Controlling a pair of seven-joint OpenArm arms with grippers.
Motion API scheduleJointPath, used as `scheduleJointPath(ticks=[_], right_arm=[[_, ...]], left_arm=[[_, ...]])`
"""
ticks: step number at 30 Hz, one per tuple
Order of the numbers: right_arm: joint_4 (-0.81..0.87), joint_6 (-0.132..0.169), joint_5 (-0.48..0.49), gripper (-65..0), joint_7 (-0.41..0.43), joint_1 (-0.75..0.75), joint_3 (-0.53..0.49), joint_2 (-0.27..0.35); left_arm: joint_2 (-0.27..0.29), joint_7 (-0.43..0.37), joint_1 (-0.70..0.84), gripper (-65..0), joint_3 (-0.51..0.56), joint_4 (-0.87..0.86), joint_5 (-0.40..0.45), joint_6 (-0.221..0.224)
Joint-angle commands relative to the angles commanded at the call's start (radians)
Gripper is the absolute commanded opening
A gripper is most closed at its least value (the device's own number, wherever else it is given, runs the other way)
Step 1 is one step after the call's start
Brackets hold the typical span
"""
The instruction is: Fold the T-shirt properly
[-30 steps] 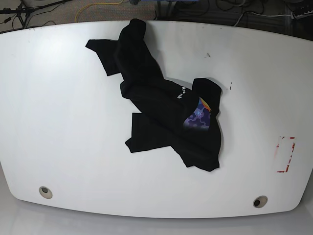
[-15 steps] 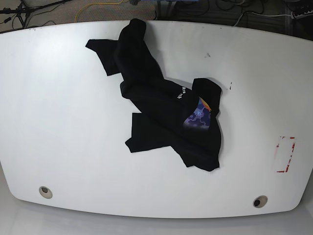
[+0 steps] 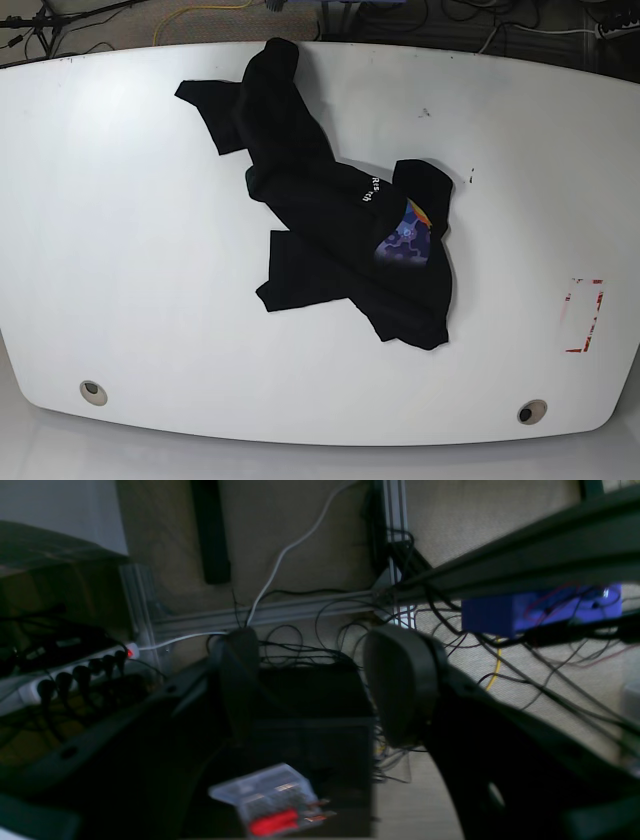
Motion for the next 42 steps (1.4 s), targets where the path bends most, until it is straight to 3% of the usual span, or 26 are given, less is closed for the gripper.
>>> scheduleJointPath(ticks=[15,23,31,33,42], right_arm=[[0.068,0.004,0.003,-54.9,0.016,0.008,0.039,-0.029],[0.057,0.009,-0.001,-53.1,0.021,0.040,0.041,-0.050],[0.053,0.009,-0.001,-40.9,0.036,0.064,0.039,-0.054],[0.055,0.007,-0.002,-29.8,0.033,0.099,0.035,-0.049],[0.054,0.008,0.001,-37.3,0.034,0.137,0.031,-0.033]], left_arm=[[-0.023,0.023,-0.015,-31.3,-0.062,0.049,-0.188,0.003],[-0.087,0.022,-0.046,-31.0,-0.080,0.050,-0.253,0.001],[-0.127,0.011,-0.074,-30.2,-0.080,0.051,-0.247,0.001],[-0.153,-0.009,-0.107,-28.6,-0.073,0.052,-0.249,-0.001],[-0.151,-0.017,-0.145,-29.3,-0.067,0.047,-0.271,0.001]])
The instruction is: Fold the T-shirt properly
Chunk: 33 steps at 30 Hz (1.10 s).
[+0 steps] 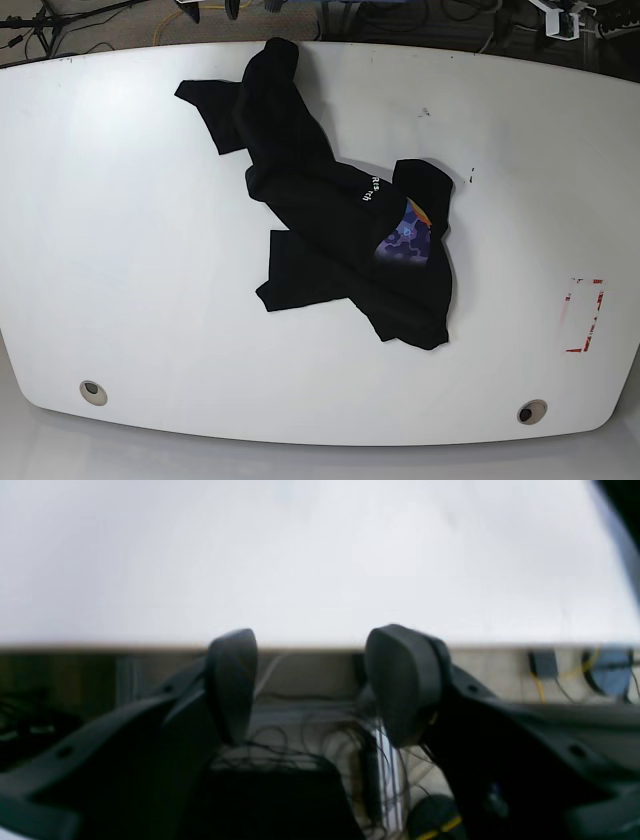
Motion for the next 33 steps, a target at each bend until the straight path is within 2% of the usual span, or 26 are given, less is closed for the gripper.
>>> scheduleJointPath(ticks=[5,13,15,27,33], right_arm=[[0.000,0.004,0.013,-41.3,-0.012,0.031,0.006,0.003],[-0.002,0.004,0.022,-42.1,-0.014,0.073,0.006,-0.003],[-0.003,0.005,0.029,-43.1,-0.016,0.117,0.003,-0.006],[-0.002,0.009,0.043,-38.5,-0.025,0.216,-0.001,-0.016],[-0.004,0.002,0.029,-35.8,-0.058,0.281,-0.033,-0.007]], left_arm=[[0.005,0.007,-0.032,-29.4,-0.001,0.004,0.008,0.005],[0.011,0.013,-0.073,-29.4,-0.001,0.009,0.017,0.004],[0.015,0.014,-0.125,-29.2,0.008,0.003,0.018,0.002],[0.021,0.032,-0.209,-29.4,0.021,-0.023,0.016,0.003],[0.021,0.048,-0.241,-29.1,0.041,-0.034,0.027,-0.002]])
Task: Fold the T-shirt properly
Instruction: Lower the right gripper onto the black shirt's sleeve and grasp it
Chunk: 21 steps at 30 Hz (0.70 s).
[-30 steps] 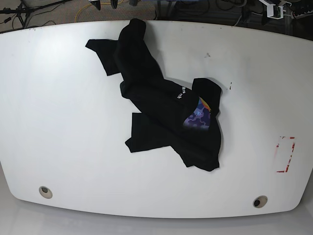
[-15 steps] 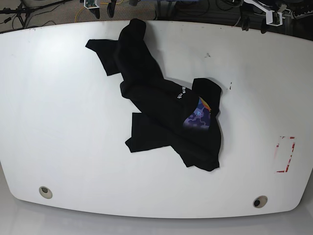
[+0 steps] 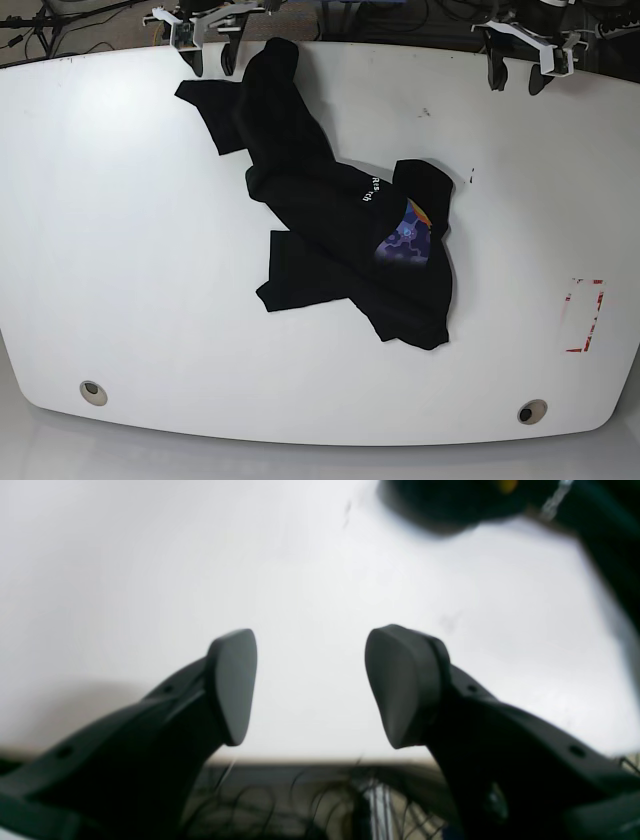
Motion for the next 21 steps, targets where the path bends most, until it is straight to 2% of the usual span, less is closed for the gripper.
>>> scheduleJointPath(ticks=[6,8,10,21], right_arm=[[0.002,-0.007,-0.001,-32.5,-0.033,0.031,-0.031,0.007],[0.002,-0.008,0.004,-27.5,-0.065,0.074,-0.042,0.021],[0.001,-0.008,0.003,-26.3,-0.067,0.085,-0.042,0.023],[-0.002,-0.010,0.006,-23.1,-0.080,0.159,-0.038,0.040]], left_arm=[[-0.002,0.005,-0.008,-29.0,0.009,-0.002,0.011,-0.002],[-0.001,0.005,-0.027,-28.4,0.028,-0.002,0.017,-0.005],[0.001,0.005,-0.030,-28.3,0.037,-0.004,0.022,-0.007],[0.003,0.002,-0.049,-27.2,0.092,-0.013,0.026,-0.011]])
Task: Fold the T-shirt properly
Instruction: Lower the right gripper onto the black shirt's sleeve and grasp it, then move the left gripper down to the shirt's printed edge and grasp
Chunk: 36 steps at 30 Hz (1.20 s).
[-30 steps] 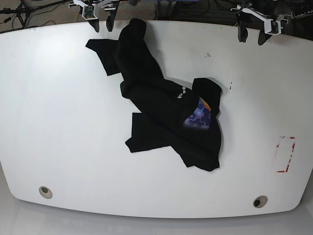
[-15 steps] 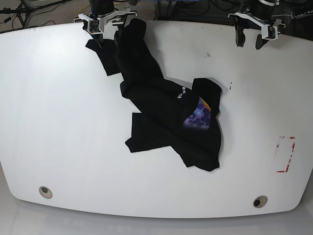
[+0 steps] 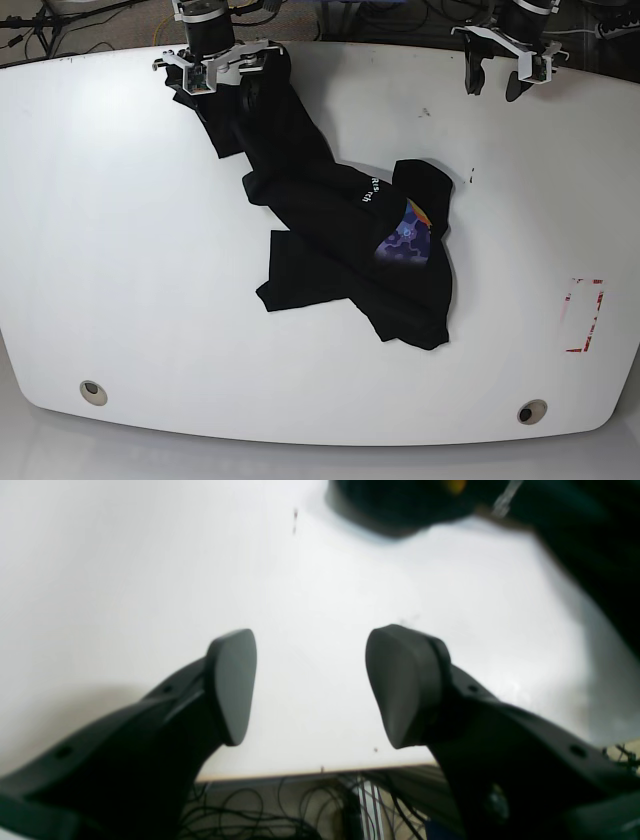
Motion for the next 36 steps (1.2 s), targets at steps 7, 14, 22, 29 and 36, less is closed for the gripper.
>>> scheduleJointPath(ticks=[7,14,22,29,36], right_arm=[[0.003,0.000,0.004,-24.0,-0.007,0.017,0.006,-0.003],[-0.045,-0.014,0.013,-23.7,-0.020,0.067,-0.004,0.008],[-0.144,-0.018,0.036,-22.8,-0.057,0.147,-0.005,0.030],[-0.189,-0.008,0.042,-22.8,-0.071,0.185,-0.010,0.051],[-0.194,0.065,0.035,-25.0,-0.068,0.199,-0.001,0.069]], left_arm=[[0.002,-0.006,-0.006,-27.7,0.017,0.000,-0.005,0.002],[0.000,-0.003,0.006,-27.9,-0.001,0.003,-0.007,0.002],[0.000,-0.002,0.012,-27.9,-0.020,0.001,-0.005,0.003],[0.000,-0.001,0.005,-27.8,-0.013,0.000,-0.001,0.002],[0.003,0.006,-0.015,-27.6,-0.007,0.007,0.002,0.006]])
